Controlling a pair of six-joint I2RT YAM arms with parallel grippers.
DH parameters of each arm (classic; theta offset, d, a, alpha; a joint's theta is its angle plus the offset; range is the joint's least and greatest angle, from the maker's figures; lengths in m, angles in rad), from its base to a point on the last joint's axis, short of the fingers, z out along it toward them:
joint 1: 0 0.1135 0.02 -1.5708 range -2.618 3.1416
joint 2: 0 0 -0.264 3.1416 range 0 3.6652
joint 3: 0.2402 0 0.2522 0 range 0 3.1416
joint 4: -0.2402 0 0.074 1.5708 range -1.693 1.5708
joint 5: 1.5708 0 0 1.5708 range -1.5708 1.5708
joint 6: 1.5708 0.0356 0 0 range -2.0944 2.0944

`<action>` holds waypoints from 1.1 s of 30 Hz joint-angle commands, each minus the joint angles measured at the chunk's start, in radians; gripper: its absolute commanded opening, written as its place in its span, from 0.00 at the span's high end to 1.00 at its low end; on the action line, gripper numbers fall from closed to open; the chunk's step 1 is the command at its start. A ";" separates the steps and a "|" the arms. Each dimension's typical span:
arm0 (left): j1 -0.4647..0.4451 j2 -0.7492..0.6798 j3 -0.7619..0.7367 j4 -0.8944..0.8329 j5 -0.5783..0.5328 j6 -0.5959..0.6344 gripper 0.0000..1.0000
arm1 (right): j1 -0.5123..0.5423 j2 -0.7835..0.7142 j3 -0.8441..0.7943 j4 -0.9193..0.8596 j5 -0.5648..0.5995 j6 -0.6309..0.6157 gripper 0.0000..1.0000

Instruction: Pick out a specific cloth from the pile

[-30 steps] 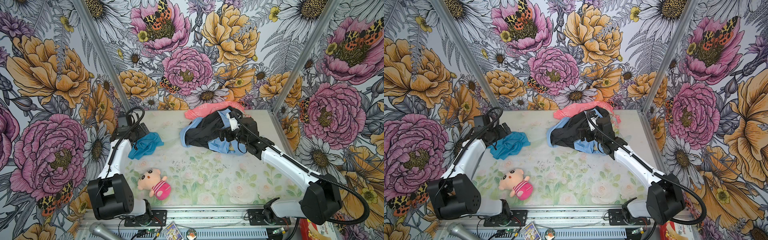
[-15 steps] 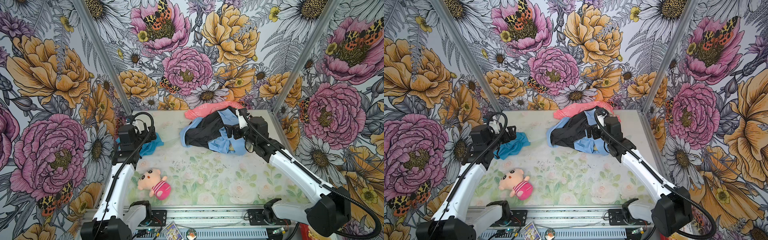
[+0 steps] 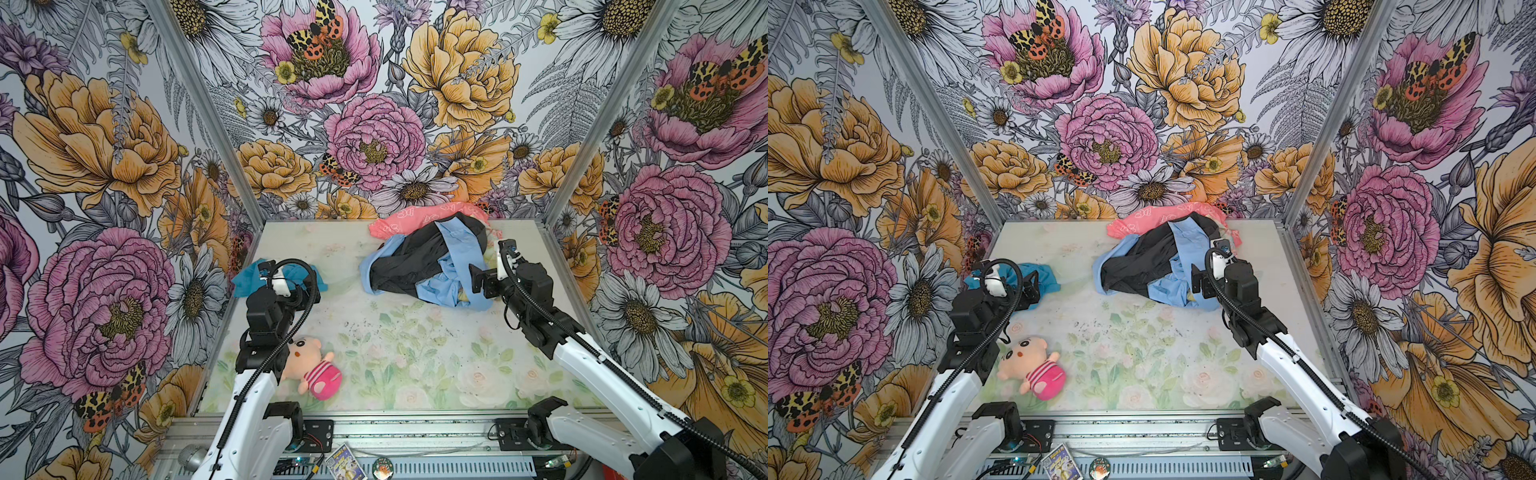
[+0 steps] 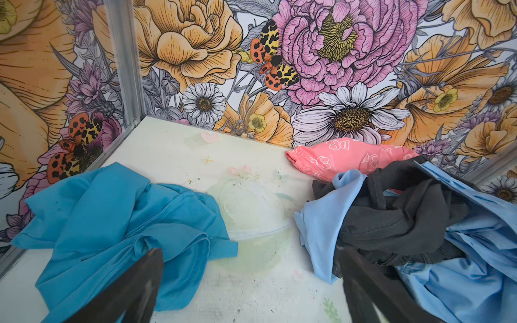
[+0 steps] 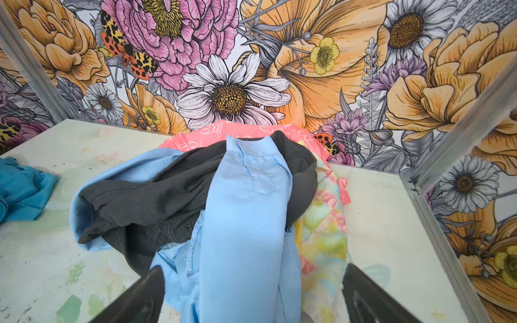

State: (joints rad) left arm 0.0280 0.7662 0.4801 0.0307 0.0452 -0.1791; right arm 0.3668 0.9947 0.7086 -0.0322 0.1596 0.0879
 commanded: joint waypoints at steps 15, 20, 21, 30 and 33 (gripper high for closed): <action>-0.029 0.173 -0.207 0.382 -0.248 0.142 0.01 | -0.028 0.046 -0.312 0.438 0.170 -0.004 0.01; -0.022 0.364 -0.199 0.560 -0.226 0.138 0.01 | -0.067 0.107 -0.292 0.486 0.150 -0.032 0.00; -0.023 0.398 -0.194 0.596 -0.230 0.139 0.01 | -0.074 0.117 -0.291 0.493 0.145 -0.041 0.00; -0.002 0.629 -0.140 0.814 -0.208 0.136 0.01 | -0.206 0.195 -0.312 0.533 0.080 -0.058 0.00; -0.001 0.705 -0.131 0.871 -0.193 0.142 0.01 | -0.242 0.260 -0.334 0.609 0.067 -0.064 0.00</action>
State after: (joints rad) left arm 0.0174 1.4242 0.3302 0.7830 -0.1715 -0.0521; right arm 0.1478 1.2125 0.3927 0.4870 0.2501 0.0380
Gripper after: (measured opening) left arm 0.987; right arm 0.995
